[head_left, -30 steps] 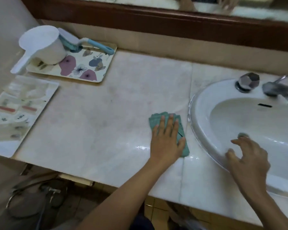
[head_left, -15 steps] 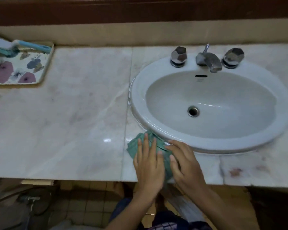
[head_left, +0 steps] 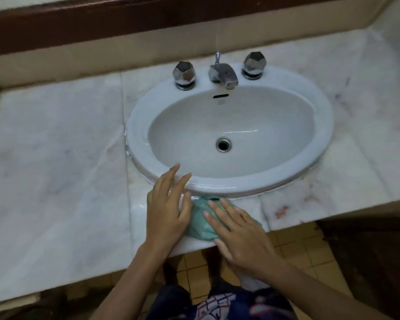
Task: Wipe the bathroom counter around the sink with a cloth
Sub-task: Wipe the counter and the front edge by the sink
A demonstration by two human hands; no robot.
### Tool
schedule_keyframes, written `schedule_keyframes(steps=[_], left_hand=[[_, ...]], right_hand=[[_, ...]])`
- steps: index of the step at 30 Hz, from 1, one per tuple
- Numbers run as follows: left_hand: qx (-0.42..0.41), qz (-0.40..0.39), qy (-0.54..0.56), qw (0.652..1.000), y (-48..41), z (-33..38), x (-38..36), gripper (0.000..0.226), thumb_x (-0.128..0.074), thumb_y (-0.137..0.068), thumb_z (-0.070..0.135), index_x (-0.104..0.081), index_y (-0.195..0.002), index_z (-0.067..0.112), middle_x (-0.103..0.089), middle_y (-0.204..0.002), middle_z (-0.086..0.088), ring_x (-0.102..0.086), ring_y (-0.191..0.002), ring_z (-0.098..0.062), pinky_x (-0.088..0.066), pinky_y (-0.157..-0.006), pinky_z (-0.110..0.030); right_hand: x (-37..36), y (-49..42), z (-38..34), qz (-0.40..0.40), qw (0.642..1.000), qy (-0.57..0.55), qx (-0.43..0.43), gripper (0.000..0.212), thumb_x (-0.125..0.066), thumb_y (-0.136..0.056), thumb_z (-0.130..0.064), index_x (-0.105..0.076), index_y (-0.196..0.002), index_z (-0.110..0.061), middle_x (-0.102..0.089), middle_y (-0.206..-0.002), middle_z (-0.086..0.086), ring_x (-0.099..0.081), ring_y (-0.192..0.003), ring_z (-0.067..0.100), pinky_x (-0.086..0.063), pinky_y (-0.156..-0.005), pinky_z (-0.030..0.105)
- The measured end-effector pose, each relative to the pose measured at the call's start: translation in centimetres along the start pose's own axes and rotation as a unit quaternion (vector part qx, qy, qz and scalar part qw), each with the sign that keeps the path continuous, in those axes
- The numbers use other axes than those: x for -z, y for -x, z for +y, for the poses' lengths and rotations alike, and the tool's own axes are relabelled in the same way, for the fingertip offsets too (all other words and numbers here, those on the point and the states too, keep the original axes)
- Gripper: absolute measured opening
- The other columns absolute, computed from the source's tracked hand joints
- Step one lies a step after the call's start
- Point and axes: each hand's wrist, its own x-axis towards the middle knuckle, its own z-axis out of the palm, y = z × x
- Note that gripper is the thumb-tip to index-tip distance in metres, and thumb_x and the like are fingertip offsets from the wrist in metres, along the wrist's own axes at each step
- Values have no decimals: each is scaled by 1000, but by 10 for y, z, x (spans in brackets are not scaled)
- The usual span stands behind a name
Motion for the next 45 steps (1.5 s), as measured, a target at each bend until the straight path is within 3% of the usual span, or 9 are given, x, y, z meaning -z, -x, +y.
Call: schedule_keyframes(steps=[9, 12, 15, 18, 24, 28, 33, 39, 45], left_hand=[[-17, -3, -33, 999, -12, 11, -52, 38, -46, -84, 28, -69, -113, 19, -65, -118, 2, -57, -111, -19, -31, -90, -27], [-15, -4, -32, 999, -13, 11, -51, 39, -45, -83, 29, -69, -113, 19, -65, -117, 2, -56, -110, -18, -31, -90, -28], [-36, -23, -22, 999, -11, 11, -44, 41, -45, -85, 29, -67, -117, 18, -62, -122, 2, -56, -113, -20, -39, -93, -33], [-18, -29, 14, 999, 3, 8, -27, 43, -45, -84, 29, -65, -120, 19, -55, -133, 1, -49, -122, -15, -35, -99, -27], [129, 90, 65, 985, 60, -45, 32, 41, -47, -79, 29, -66, -115, 23, -50, -132, 9, -47, -124, -12, -39, -101, -31], [242, 197, 22, 950, 93, -110, 91, 36, -54, -77, 17, -67, -109, 28, -50, -127, 14, -42, -115, -6, -34, -89, -17], [325, 270, 29, 906, 126, -219, 164, 30, -51, -78, 18, -65, -100, 32, -52, -111, 24, -50, -107, -10, -45, -88, -32], [334, 195, -129, 913, 139, -345, 240, 44, -44, -84, 34, -63, -122, 20, -50, -141, 1, -43, -128, -23, -43, -93, -43], [359, 115, -177, 909, 137, -386, 256, 59, -29, -89, 46, -45, -142, 26, -28, -158, 5, -27, -145, -21, -35, -105, -42]], right_hand=[[29, 76, 134, 122, 945, -58, -297, 47, -40, -90, -21, -51, -134, -10, -46, -144, 12, -39, -134, 33, -46, -96, 50], [39, 58, 118, 220, 835, -262, -432, 43, -37, -93, -24, -53, -131, -15, -52, -138, 15, -51, -121, 31, -45, -94, 37], [67, 38, 88, 308, 697, -453, -463, 25, -39, -100, -17, -57, -115, -28, -65, -100, 6, -61, -80, 15, -49, -63, 18], [92, 16, 52, 313, 643, -560, -419, 28, -38, -101, -14, -58, -112, -30, -64, -93, -2, -61, -68, 1, -50, -57, 16], [96, -52, -36, 190, 701, -622, -291, 30, -39, -100, -10, -60, -118, -20, -68, -102, -7, -62, -78, -6, -46, -65, 8], [77, -102, -105, 96, 746, -624, -212, 29, -42, -99, -13, -62, -118, -23, -67, -107, -12, -60, -87, -10, -42, -68, 4], [51, -178, -196, 26, 792, -595, -136, 33, -47, -98, -12, -61, -109, -40, -64, -101, -37, -57, -98, -14, -40, -73, 0], [36, -275, -300, 37, 892, -450, -15, 26, -46, -99, -20, -56, -117, -36, -64, -92, -27, -56, -86, -14, -39, -72, 4], [16, -362, -348, -7, 950, -212, 229, 38, -37, -97, -24, -49, -133, -20, -57, -129, -4, -55, -116, 16, -41, -97, 27]])
